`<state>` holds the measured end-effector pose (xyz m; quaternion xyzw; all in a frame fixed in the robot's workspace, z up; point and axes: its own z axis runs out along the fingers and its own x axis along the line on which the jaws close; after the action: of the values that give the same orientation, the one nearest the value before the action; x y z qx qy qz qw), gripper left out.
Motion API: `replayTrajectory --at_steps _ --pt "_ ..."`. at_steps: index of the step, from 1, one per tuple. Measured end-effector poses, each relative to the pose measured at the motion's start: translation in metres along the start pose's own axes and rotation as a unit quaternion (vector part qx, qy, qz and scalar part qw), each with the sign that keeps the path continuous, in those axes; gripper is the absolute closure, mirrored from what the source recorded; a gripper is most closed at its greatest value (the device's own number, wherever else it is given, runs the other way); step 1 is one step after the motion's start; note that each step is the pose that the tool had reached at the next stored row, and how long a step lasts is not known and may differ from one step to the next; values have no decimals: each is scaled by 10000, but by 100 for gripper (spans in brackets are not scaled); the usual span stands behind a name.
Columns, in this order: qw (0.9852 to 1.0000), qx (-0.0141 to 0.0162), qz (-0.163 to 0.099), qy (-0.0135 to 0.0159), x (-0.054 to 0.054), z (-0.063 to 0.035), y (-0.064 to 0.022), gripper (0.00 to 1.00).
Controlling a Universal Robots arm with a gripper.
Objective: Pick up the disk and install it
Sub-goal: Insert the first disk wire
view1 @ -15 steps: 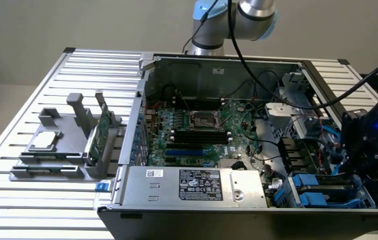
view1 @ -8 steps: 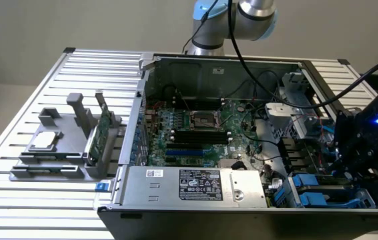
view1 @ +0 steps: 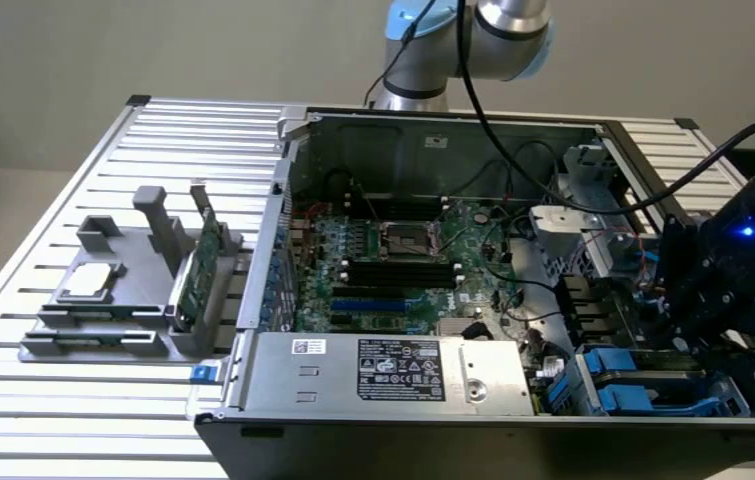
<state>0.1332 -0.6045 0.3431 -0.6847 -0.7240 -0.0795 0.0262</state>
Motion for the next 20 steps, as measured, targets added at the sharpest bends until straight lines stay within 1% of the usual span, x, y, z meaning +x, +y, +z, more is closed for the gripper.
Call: replayTrajectory --at_steps 4,5,6,7,10,14,16,17,18,20 --pt "10000 4 7 -41 44 6 3 84" --pt "10000 4 13 -45 51 8 4 84" --pt "10000 7 17 -57 57 8 4 84" --pt "10000 12 19 -81 61 9 4 84" --pt "9998 26 16 -220 70 11 5 84" --pt "9990 42 5 -442 85 13 6 84" --pt "9985 51 1 -546 93 15 6 84" --pt "9983 54 -1 -581 101 15 6 84" --pt "9982 56 -2 -603 114 18 7 84" --pt "9980 59 -4 -634 158 24 9 84"
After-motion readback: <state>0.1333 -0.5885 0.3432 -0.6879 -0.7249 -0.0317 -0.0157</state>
